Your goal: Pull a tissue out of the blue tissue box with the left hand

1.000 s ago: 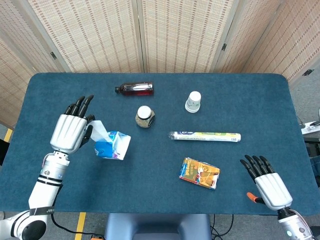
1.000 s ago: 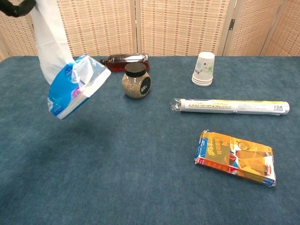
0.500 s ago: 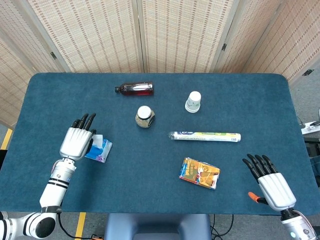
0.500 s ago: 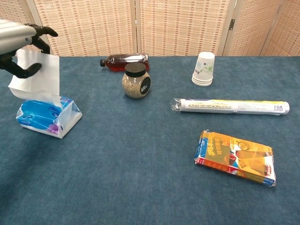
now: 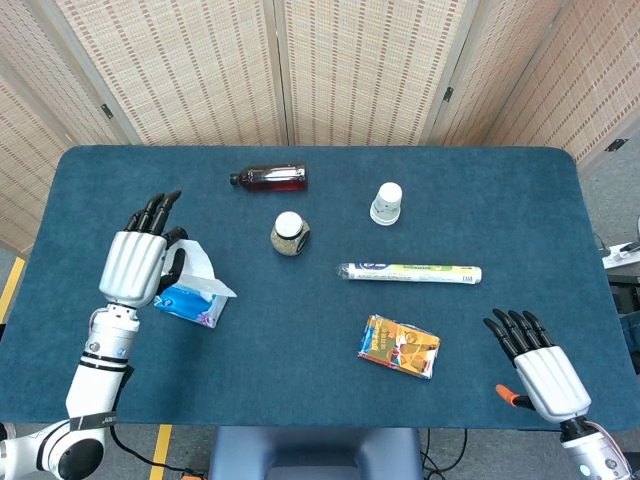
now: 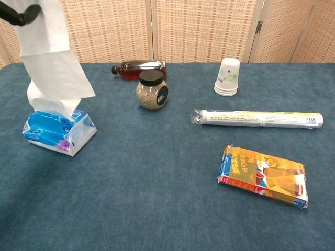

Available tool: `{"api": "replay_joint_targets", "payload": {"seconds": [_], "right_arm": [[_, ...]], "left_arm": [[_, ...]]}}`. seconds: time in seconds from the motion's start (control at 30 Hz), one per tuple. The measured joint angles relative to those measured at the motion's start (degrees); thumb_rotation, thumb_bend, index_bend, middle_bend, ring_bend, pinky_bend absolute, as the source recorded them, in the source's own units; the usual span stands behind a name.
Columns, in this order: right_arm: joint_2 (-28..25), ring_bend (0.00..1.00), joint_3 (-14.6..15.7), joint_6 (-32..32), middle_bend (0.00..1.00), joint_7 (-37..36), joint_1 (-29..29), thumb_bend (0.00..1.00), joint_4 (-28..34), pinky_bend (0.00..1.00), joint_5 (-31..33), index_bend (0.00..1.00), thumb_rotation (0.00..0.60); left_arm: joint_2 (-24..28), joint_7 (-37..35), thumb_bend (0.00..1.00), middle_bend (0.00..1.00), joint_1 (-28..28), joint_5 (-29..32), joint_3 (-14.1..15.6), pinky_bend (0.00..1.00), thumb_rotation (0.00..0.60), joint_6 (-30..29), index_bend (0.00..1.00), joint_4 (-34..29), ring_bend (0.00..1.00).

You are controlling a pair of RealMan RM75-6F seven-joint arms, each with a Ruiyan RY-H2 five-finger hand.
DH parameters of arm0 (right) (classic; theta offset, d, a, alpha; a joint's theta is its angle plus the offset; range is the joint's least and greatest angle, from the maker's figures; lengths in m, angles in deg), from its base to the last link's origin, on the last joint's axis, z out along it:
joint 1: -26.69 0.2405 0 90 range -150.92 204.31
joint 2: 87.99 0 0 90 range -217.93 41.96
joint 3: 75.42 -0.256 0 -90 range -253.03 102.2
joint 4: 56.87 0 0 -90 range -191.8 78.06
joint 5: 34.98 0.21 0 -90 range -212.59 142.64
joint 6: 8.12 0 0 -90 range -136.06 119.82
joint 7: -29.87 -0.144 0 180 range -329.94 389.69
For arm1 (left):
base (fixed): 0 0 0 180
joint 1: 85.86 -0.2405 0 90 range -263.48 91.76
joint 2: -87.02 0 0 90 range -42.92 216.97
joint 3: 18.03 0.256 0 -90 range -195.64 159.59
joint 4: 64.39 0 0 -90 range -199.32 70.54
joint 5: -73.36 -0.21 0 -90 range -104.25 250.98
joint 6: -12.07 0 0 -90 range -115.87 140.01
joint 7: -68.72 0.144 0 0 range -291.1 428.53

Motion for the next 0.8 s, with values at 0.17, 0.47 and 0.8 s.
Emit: {"api": "replay_joint_targets", "payload": {"seconds": [0.17,0.47,0.8], "right_arm": [[0.0,0.00,0.0,0.1,0.00,0.0,-0.1,0.04,0.0,0.00,0.0,0.00,0.600],[-0.1,0.00,0.0,0.3,0.00,0.0,-0.2,0.04,0.1,0.00,-0.3,0.00,0.600],[0.2,0.00,-0.1,0.3,0.00,0.8,-0.4,0.04,0.2,0.00,0.0,0.00,0.600]], "left_arm": [[3.0,0.3,0.62,0.11,-0.9,-1.3,-1.0,0.26,0.600,-2.1,0.62,-2.7,0.10],[5.1,-5.3,0.62,0.11,-6.1,-2.8,3.2,0.24,0.600,-3.1,0.62,1.1,0.09],[3.7,-20.9,0.62,0.10,-16.7,-9.3,10.3,0.24,0.600,-8.3,0.61,10.5,0.09]]}}
